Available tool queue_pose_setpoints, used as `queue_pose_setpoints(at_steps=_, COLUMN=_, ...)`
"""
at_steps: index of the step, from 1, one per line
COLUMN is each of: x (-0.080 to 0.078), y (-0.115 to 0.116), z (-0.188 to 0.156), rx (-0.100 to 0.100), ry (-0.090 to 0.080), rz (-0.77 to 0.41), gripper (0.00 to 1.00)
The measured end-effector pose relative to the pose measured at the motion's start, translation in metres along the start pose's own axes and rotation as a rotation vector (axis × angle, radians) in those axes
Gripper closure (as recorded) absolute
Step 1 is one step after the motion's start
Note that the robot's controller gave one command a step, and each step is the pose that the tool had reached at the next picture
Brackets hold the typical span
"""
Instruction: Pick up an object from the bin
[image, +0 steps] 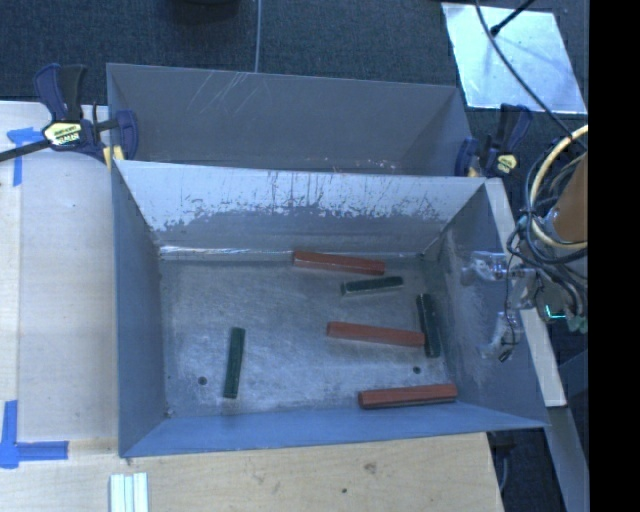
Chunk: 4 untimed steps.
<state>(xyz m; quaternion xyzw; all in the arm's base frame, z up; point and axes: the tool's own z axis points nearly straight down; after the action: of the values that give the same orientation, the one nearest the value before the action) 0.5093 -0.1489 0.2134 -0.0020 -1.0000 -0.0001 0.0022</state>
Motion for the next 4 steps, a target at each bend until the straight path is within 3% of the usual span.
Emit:
queue_pose_setpoints(at_steps=1, x=-0.033, y=0.047, z=0.132, rx=-0.002, ry=-0.001, rz=-0.074, gripper=0.0)
queue_pose_setpoints(at_steps=2, x=-0.035, y=0.045, z=0.127, rx=0.001, ry=-0.007, rz=-0.073, gripper=1.0)
queue_pose_setpoints(at_steps=3, x=-0.033, y=0.016, z=0.012, rx=0.006, ry=-0.017, rz=-0.163, gripper=1.0)
queue_pose_setpoints(at_steps=4, x=-0.032, y=0.018, z=0.017, rx=0.002, ry=-0.008, rz=-0.166, gripper=0.0)
